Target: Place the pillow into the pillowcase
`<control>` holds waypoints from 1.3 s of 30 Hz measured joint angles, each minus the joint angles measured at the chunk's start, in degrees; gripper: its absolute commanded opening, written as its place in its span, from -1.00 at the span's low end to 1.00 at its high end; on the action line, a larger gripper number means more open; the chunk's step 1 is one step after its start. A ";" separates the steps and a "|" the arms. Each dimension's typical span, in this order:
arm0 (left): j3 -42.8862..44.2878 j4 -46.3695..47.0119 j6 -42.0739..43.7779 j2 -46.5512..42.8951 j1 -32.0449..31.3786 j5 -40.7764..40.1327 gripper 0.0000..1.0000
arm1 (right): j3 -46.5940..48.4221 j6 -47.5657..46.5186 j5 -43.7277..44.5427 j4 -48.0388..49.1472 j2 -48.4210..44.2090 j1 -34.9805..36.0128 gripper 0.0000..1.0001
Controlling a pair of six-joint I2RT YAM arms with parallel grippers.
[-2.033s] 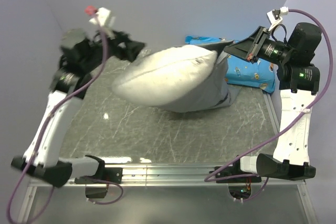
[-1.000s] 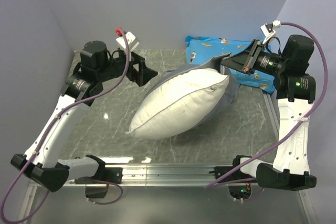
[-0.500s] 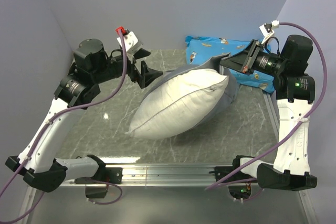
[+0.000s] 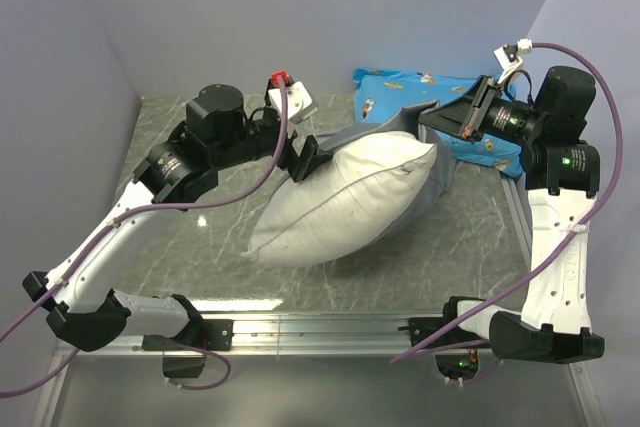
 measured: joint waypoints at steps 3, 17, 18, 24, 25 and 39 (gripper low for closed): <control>0.00 -0.52 1.01 0.00 -1.29 -4.00 0.81 | 0.04 0.13 0.02 0.00 -0.02 0.00 -1.00; -19.15 -2.86 -2.21 -10.82 1.33 -13.73 0.64 | 2.62 4.24 -2.62 0.90 0.00 -0.50 -1.00; -20.09 -2.73 -2.60 -11.76 1.95 -13.22 0.64 | 2.62 4.46 -2.82 0.85 0.00 -0.50 -1.00; -27.43 -3.56 -4.17 -18.16 2.62 -8.41 0.58 | 2.62 5.64 -2.93 0.94 0.00 -0.50 -1.00; -29.33 -3.74 -4.61 -19.12 2.73 -7.67 0.58 | 2.62 5.97 -2.82 1.16 0.00 -0.52 -1.00; -31.65 -9.05 -7.91 -13.77 8.61 10.58 -0.99 | 2.32 7.32 -2.36 2.58 -0.04 -0.50 -1.00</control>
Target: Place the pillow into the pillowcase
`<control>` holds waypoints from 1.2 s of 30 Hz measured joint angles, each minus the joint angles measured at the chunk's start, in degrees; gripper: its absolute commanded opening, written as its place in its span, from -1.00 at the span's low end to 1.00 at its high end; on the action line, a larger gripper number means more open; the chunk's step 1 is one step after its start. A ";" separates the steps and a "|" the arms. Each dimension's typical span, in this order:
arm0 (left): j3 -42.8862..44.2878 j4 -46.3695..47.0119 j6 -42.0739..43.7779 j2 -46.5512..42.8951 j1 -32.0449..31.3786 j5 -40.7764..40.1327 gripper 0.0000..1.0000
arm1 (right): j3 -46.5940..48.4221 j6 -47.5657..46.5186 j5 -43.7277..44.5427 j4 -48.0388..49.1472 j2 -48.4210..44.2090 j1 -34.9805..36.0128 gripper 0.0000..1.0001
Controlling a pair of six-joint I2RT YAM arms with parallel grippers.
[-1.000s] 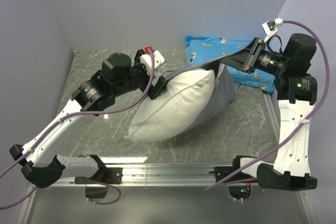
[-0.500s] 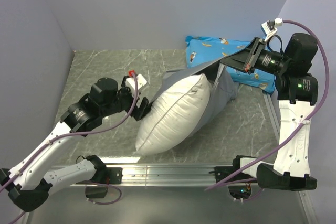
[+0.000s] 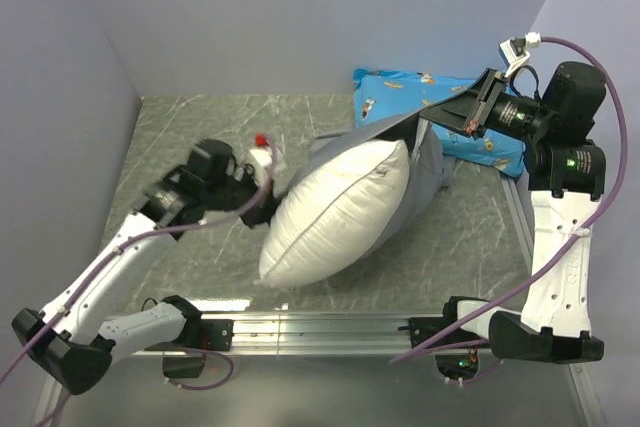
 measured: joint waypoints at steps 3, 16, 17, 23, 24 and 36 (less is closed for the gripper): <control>9.73 -5.60 0.17 2.80 12.83 12.55 -0.99 | 4.39 -1.97 0.98 -1.25 1.77 -0.37 -1.00; 57.86 41.31 -56.00 19.71 48.52 47.82 -0.99 | 14.34 -1.07 1.64 14.40 -0.42 -4.24 -1.00; 54.73 40.30 -55.15 17.20 48.57 46.90 -0.99 | 9.84 -0.81 2.25 15.85 -2.29 -3.85 -1.00; 58.14 33.29 -50.82 16.44 50.34 45.44 -0.99 | 5.99 0.94 1.95 16.24 -2.12 -1.33 -1.00; 61.37 33.57 -50.95 18.21 51.10 44.92 -0.99 | 11.69 2.56 0.92 17.16 1.01 -2.21 -1.00; 72.24 22.43 -40.06 19.15 57.86 40.57 -0.99 | 19.89 8.55 -2.29 26.45 0.74 -6.19 -1.00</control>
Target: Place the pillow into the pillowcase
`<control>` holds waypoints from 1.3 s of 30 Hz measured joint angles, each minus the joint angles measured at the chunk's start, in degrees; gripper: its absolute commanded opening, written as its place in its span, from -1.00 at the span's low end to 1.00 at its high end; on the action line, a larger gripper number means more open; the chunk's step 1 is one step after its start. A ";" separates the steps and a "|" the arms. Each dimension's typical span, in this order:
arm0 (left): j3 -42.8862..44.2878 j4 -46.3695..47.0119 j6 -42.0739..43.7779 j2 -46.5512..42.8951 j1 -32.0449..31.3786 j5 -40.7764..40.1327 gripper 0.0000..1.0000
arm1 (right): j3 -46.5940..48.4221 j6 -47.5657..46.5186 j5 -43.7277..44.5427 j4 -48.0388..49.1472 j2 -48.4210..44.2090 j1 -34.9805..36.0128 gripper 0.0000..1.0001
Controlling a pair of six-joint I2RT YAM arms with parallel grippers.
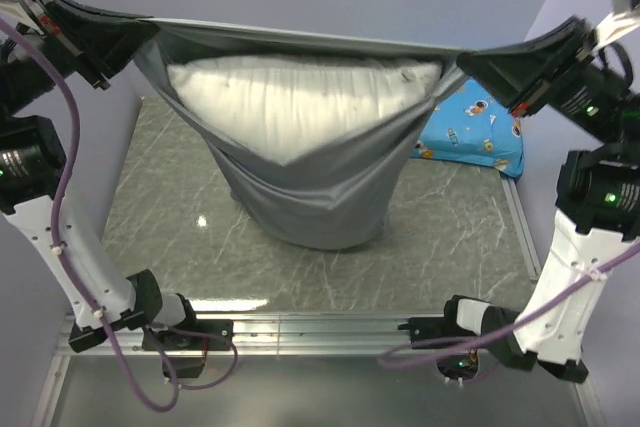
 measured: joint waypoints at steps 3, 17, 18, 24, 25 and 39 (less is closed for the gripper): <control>-1.77 6.08 -3.45 -1.66 4.85 3.54 -0.99 | 6.47 4.94 -3.50 5.38 3.65 -3.96 -1.00; -13.42 26.08 -7.78 -17.31 11.04 -9.57 -0.99 | -1.86 12.98 4.17 21.70 -6.56 -10.43 -1.00; -13.53 24.17 -9.35 -16.06 9.66 -8.76 -0.99 | -4.74 7.82 4.92 17.16 -8.72 -7.72 -1.00; -19.74 20.94 -20.98 -6.14 7.91 7.65 -0.99 | -5.05 -1.53 -2.49 3.41 -5.55 -4.83 -1.00; -18.97 22.08 -23.98 -4.76 9.49 9.77 -0.99 | -2.84 0.35 -4.28 4.17 -3.80 -6.75 -1.00; -5.84 31.21 -25.77 15.26 9.66 -10.71 -0.99 | 7.85 2.62 12.87 12.74 12.70 0.79 -0.80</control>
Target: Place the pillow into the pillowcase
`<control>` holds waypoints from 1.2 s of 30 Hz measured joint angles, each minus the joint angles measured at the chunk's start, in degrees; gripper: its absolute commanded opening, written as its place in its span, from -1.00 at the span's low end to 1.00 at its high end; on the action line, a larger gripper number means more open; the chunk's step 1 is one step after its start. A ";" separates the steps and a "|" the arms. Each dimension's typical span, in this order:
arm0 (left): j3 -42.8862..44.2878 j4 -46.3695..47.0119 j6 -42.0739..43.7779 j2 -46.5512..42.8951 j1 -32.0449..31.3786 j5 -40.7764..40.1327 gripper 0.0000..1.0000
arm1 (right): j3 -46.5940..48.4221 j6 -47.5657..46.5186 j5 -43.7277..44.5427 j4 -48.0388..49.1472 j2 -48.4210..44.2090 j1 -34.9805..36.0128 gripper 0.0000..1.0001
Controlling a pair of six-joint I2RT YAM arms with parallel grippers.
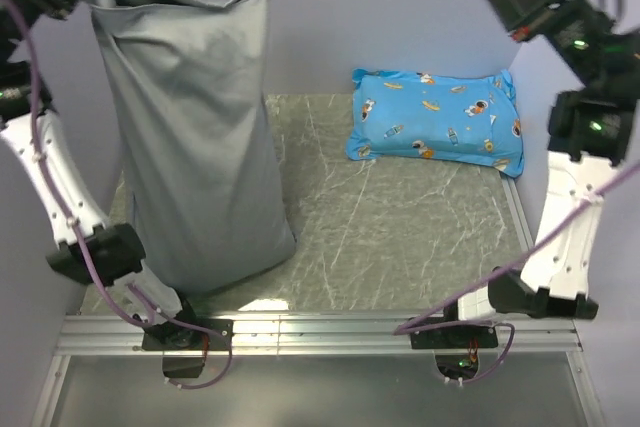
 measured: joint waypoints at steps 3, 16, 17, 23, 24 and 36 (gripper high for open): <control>-4.24 -0.57 1.88 3.76 -5.97 -0.70 -0.99 | -7.74 -3.17 1.20 -2.19 0.76 4.57 -0.26; -17.79 -18.21 30.12 -5.86 -53.07 -8.02 -0.99 | -15.82 -29.11 4.81 -31.28 -1.14 6.49 0.11; -18.95 -18.97 31.82 -7.06 -57.77 -8.72 -0.99 | -14.19 -30.91 4.92 -33.79 -1.42 4.33 0.10; -35.06 -20.17 37.90 -12.28 -80.70 -16.74 -0.99 | -9.62 -41.33 4.94 -48.33 -2.43 -10.54 0.01; -38.80 -19.76 38.03 -12.20 -83.56 -18.38 -0.99 | -12.04 -44.02 4.87 -50.31 -3.23 -11.06 -0.01; -68.26 -21.20 42.69 -13.70 -74.34 -21.90 -0.99 | -36.59 -58.75 3.80 -63.89 -6.23 -6.64 0.02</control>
